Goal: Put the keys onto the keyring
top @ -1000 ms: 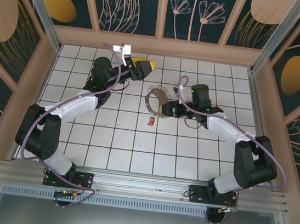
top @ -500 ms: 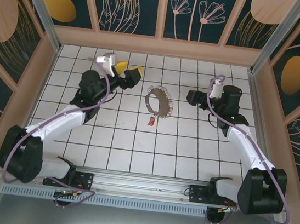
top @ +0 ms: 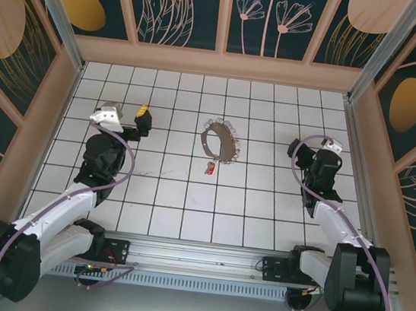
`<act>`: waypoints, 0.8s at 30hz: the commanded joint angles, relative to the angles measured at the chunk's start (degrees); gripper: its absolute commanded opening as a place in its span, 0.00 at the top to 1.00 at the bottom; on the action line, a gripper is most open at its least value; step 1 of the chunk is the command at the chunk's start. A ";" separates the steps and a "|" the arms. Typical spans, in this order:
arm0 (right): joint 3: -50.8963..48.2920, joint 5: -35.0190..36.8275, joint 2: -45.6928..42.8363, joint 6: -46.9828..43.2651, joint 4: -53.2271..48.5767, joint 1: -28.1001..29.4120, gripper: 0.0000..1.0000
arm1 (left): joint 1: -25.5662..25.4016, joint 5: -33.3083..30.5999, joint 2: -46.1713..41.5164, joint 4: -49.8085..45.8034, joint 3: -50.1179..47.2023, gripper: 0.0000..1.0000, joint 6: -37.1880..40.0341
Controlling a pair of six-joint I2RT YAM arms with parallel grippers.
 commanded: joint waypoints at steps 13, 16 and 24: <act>-12.06 9.02 0.51 -9.25 24.86 -1.37 0.01 | 12.36 -1.18 15.41 22.02 -12.93 0.01 6.37; -15.27 8.46 5.16 -10.51 34.37 -1.37 0.01 | 13.08 -0.79 19.96 29.02 -14.49 0.02 6.81; -18.55 2.02 13.04 -15.40 51.69 -1.67 0.01 | 13.99 4.75 24.52 32.67 -13.98 0.01 8.97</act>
